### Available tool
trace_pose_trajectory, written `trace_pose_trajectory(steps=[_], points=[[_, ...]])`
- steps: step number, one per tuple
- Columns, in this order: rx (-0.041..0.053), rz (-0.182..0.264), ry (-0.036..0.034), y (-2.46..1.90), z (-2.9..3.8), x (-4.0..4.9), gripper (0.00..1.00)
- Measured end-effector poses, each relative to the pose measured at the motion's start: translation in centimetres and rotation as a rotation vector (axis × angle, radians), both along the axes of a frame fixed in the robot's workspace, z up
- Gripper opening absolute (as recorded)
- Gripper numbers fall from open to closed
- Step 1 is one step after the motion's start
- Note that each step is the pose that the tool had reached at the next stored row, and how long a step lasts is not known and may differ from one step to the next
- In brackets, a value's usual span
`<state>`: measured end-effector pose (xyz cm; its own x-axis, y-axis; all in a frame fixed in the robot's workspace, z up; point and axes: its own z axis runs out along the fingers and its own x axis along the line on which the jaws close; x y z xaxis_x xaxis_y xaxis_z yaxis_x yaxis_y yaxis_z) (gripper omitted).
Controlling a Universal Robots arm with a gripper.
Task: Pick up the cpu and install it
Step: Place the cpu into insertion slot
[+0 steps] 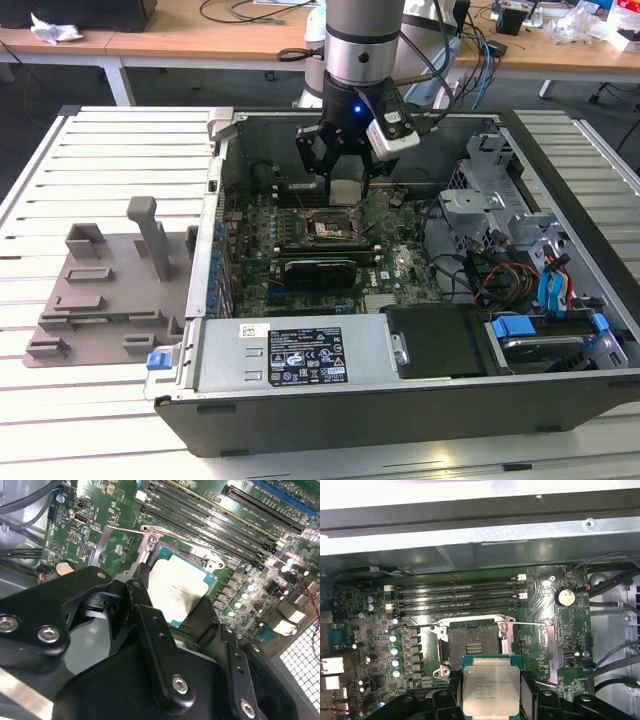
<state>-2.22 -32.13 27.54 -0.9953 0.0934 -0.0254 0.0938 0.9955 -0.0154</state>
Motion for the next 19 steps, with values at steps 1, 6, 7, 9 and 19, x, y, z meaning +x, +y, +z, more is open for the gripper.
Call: trace_pose_trajectory(steps=[1,6,7,9,19], points=[[-0.0001,-0.006,0.0000,0.00,0.00,0.00,0.55],[-0.0001,-0.042,-0.0001,0.00,0.00,0.00,0.55],[-0.0001,-0.044,0.0000,0.00,0.00,0.00,0.55],[-0.0001,-0.057,0.0000,0.00,0.00,0.00,0.55],[-0.0001,-0.127,0.0000,0.00,-0.02,0.00,0.55]])
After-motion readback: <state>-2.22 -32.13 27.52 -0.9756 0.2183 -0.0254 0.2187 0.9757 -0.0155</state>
